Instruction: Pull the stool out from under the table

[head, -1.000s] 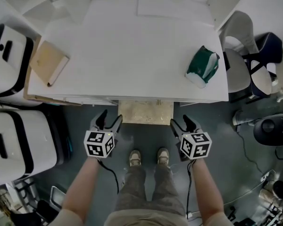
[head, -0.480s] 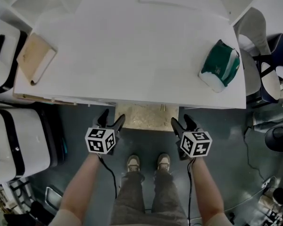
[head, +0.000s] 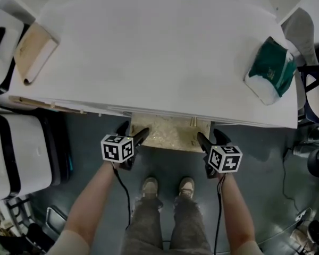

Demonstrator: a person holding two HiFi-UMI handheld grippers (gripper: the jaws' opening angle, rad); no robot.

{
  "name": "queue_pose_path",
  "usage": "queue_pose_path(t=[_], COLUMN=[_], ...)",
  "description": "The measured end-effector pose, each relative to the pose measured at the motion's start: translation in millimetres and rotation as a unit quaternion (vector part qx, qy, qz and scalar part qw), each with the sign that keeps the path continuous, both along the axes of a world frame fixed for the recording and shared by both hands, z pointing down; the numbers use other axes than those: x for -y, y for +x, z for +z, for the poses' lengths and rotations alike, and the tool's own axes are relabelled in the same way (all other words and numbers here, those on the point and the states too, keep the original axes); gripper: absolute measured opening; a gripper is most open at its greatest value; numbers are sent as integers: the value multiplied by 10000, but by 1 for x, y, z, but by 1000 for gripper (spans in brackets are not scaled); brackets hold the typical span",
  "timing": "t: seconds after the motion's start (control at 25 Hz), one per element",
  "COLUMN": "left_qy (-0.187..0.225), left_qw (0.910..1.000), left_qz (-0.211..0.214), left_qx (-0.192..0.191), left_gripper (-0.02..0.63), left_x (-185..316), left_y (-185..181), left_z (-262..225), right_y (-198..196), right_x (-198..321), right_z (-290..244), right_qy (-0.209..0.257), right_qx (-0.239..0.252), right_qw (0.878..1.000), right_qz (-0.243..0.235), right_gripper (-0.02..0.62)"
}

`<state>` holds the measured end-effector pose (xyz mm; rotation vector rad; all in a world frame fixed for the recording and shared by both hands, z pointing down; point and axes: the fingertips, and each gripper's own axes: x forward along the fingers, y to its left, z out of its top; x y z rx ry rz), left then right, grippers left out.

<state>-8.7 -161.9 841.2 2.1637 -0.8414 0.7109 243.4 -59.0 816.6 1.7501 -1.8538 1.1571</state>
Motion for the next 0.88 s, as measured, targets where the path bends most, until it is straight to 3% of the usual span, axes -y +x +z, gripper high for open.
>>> queue_pose_path(t=[0.28, 0.52, 0.6, 0.88], left_qy=[-346, -518, -645, -978], left_qw=[9989, 9982, 9977, 9920], left_qz=[-27, 34, 59, 532], left_qx=[-300, -289, -196, -598], left_gripper=[454, 457, 498, 499], left_x=[16, 28, 31, 32], left_y=[11, 8, 7, 17], left_z=[32, 49, 57, 67], right_y=[10, 17, 17, 15], right_x=[3, 16, 18, 21], right_z=[39, 61, 67, 79], right_qy=[119, 205, 217, 256], right_qx=[563, 841, 1054, 1738], right_qw=[9980, 9956, 9935, 9841], right_qz=[262, 348, 362, 267], right_gripper=[394, 418, 435, 454])
